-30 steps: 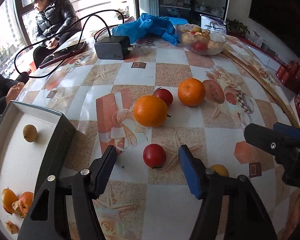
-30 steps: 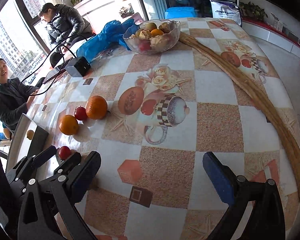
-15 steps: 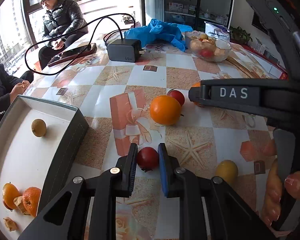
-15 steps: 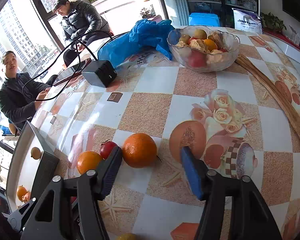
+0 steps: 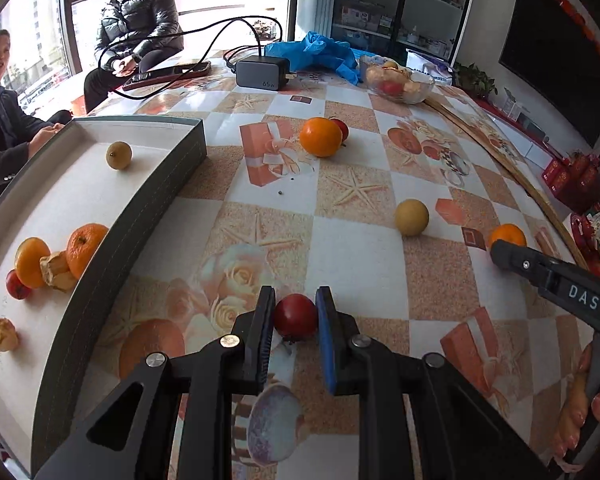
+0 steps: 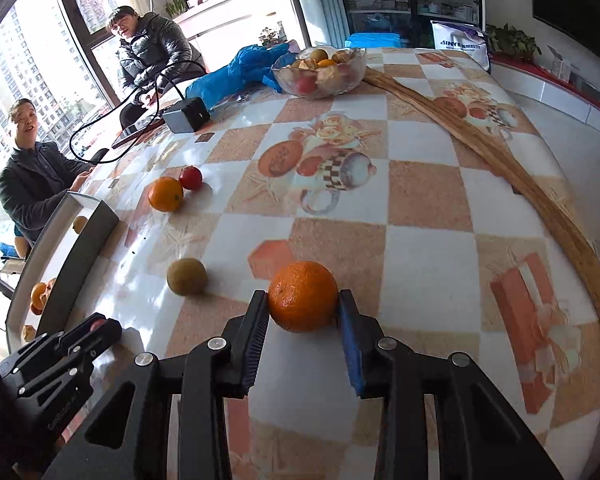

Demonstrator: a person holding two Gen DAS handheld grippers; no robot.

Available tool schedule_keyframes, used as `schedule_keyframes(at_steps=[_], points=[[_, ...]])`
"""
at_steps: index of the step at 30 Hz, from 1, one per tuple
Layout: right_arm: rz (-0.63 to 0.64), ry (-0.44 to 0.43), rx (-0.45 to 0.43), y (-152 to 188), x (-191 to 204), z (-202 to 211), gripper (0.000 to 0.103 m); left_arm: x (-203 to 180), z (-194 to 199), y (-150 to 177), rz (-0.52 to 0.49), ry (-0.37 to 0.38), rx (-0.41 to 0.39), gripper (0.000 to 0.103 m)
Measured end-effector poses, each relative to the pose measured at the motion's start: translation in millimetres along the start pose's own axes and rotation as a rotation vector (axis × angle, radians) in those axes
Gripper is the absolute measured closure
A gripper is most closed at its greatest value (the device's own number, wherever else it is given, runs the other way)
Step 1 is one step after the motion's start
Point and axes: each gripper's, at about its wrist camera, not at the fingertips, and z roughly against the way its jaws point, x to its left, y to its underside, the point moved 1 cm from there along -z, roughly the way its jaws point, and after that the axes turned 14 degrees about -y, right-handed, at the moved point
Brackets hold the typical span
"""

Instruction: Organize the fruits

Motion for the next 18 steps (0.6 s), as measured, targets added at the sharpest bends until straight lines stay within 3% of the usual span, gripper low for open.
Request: schedule_keyframes(at_steps=[7, 18], points=[[-0.056, -0.013, -0.109, 41, 1, 27, 0.067, -8, 14, 24, -0.022, -0.041, -0.082, 0.08], [-0.078, -0.064, -0.14, 47, -6, 30, 0.067, -10, 14, 24, -0.029, -0.029, -0.1, 0.08]])
